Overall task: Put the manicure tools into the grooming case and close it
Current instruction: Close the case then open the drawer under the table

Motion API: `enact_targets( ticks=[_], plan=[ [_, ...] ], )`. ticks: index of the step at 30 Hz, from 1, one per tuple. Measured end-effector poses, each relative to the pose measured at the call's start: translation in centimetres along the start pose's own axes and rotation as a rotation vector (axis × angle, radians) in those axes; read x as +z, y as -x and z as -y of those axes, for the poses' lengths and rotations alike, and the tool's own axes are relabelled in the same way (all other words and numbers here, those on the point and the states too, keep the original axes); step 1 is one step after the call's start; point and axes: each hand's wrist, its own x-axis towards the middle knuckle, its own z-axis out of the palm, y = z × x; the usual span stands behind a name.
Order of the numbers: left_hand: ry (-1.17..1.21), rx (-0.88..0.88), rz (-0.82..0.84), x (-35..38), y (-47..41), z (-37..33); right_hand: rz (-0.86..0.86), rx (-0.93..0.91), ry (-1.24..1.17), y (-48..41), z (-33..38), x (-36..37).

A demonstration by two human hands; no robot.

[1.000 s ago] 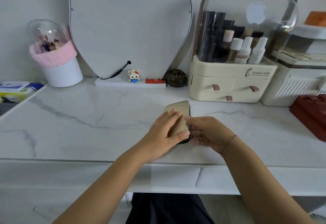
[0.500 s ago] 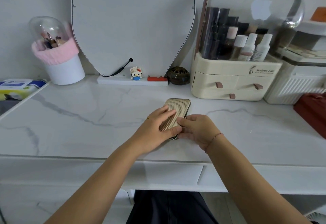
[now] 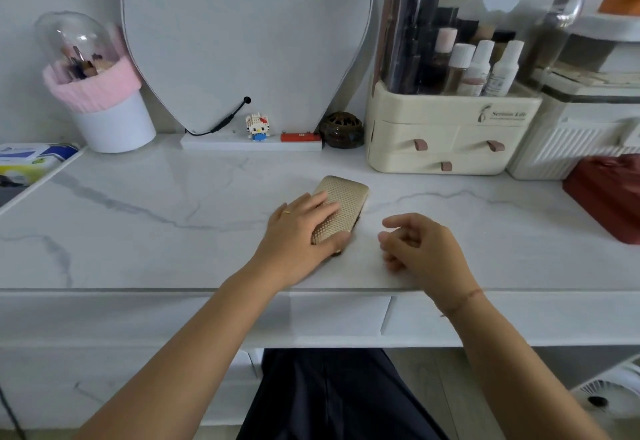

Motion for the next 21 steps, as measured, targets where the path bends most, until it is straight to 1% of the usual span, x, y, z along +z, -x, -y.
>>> enact_targets(
  ticks=[2,4,5,7,9,10,12,15,19,21],
  plan=[
    [-0.131,0.074,-0.063,0.5,0.6,-1.0,-0.099,-0.077,-0.122,2.7,-0.9,-1.4],
    [-0.159,0.195,-0.079,1.5,1.4,-2.7,-0.289,-0.104,-0.241,5.5,-2.4,-2.9],
    [-0.159,0.255,-0.063,2.2,1.7,-3.6,-0.391,-0.077,-0.297,6.6,-3.5,-3.7],
    [-0.162,0.350,-0.022,3.8,2.3,-5.1,-0.557,0.054,-0.423,8.2,-6.5,-5.0],
    [-0.195,0.394,-0.006,5.3,2.8,-5.9,-0.638,0.249,-0.570,8.6,-9.9,-5.9],
    [-0.222,0.402,-0.019,5.9,3.0,-6.0,-0.636,0.338,-0.651,8.4,-11.4,-6.3],
    [-0.244,0.390,-0.051,6.3,3.2,-6.3,-0.577,0.461,-0.789,7.9,-13.5,-6.7],
    [-0.241,0.355,-0.047,6.4,3.3,-6.3,-0.480,0.507,-0.953,7.1,-14.6,-7.2],
    [-0.240,0.330,-0.049,6.5,3.5,-6.3,-0.452,0.585,-1.188,6.7,-14.0,-8.2],
    [-0.241,0.315,-0.052,6.5,3.6,-6.5,-0.402,0.626,-1.264,6.8,-13.7,-8.6]
  ],
)
